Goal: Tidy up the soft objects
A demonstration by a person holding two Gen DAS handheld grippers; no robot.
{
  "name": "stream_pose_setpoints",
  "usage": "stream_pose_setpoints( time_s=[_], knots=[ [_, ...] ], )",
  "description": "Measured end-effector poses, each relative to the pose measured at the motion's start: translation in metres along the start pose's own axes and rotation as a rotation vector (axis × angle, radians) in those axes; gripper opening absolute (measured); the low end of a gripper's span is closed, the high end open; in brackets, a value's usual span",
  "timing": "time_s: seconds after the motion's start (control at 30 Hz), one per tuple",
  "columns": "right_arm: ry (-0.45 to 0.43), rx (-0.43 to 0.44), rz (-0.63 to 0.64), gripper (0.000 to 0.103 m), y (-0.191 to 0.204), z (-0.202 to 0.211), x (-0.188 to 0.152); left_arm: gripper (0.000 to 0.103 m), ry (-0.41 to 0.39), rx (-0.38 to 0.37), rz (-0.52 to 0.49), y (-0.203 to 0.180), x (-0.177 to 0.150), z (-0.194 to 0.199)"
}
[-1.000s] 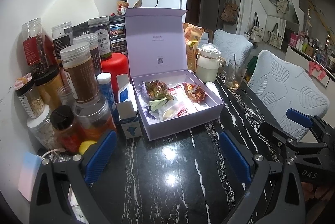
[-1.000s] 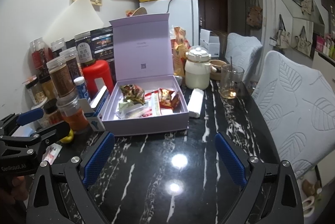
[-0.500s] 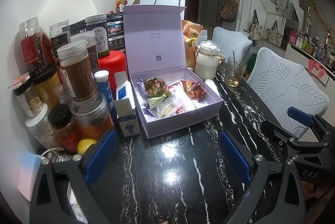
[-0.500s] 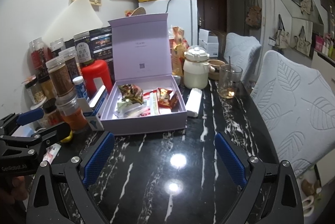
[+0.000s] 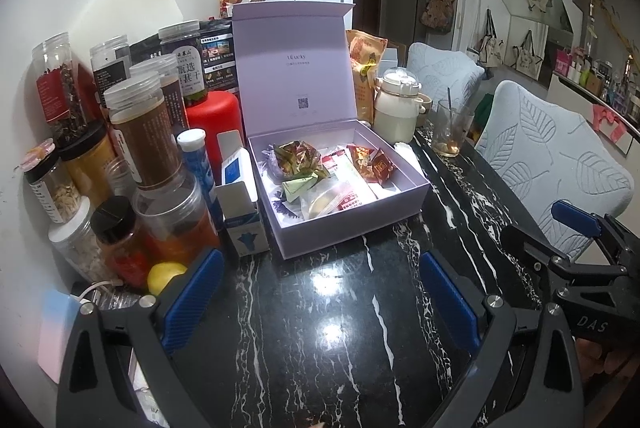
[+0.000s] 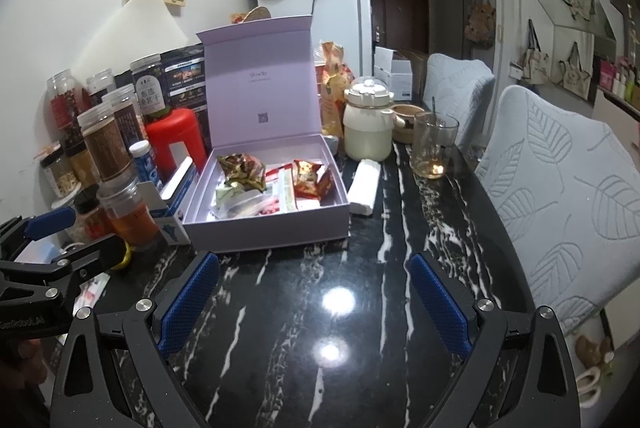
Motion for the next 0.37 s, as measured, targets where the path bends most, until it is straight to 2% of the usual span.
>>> stream_pose_setpoints(
  time_s=[0.2, 0.37],
  knots=[
    [0.013, -0.007, 0.001, 0.098, -0.003, -0.005, -0.002, 0.1, 0.004, 0.028, -0.013, -0.002, -0.002, -0.007],
    [0.028, -0.013, -0.004, 0.098, -0.006, -0.011, -0.004, 0.1, 0.014, 0.023, -0.016, -0.003, -0.004, -0.012]
  ],
)
Point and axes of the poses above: each gripper's, at about its wrist camera, not at the fingertips, and z roughly against the way its jaws point, y to its left, x to its top, the point moved 3 cm from there along -z, roughly the way its jaws point, and after that the axes turned 5 degrees about x, right-handed, at the moved point
